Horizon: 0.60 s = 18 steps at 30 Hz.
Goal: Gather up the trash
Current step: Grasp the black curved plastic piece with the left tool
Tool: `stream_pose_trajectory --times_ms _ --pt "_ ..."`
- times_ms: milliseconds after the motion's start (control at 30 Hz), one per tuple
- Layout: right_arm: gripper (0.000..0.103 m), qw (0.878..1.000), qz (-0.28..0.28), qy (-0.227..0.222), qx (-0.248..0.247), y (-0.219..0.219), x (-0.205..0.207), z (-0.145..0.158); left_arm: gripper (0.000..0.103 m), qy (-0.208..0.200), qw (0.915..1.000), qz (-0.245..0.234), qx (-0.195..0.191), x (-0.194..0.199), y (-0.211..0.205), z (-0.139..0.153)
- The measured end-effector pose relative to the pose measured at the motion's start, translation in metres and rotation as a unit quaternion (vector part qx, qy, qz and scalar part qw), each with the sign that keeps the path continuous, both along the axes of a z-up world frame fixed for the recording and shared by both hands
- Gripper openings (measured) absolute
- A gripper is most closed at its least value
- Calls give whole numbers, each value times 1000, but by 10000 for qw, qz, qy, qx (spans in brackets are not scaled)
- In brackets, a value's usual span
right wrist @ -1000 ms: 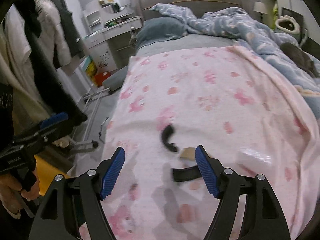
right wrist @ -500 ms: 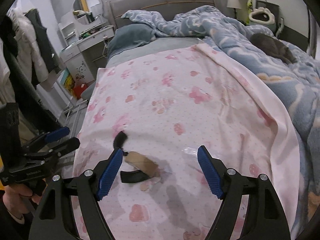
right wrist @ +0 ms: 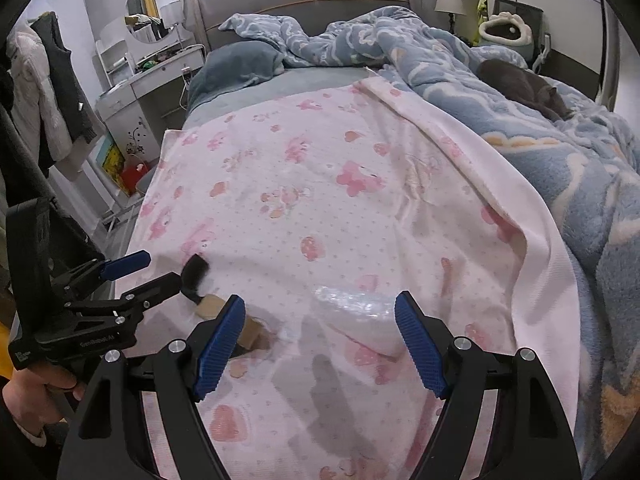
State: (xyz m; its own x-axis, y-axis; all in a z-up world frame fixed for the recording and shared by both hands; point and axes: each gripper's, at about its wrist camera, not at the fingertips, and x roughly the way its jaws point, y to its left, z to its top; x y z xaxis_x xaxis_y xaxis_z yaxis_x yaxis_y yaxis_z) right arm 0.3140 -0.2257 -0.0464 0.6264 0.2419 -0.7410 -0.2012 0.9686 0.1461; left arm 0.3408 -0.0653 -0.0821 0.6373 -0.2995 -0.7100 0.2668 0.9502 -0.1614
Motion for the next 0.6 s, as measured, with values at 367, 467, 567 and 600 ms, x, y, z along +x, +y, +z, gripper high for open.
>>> stream_pose_trajectory --times_ms 367,467,567,600 --pt "78 9998 -118 118 -145 -17 6 -11 65 188 9998 9 -82 17 -14 -18" --pt "78 9997 -142 157 -131 -17 8 -13 62 271 9995 46 -175 21 -15 -24" --pt "78 9996 -142 176 -164 -15 9 -15 50 255 9995 -18 -195 22 -19 -24" --pt "78 9996 -153 171 -155 -14 9 -15 45 239 9996 -75 -163 21 -22 -23"
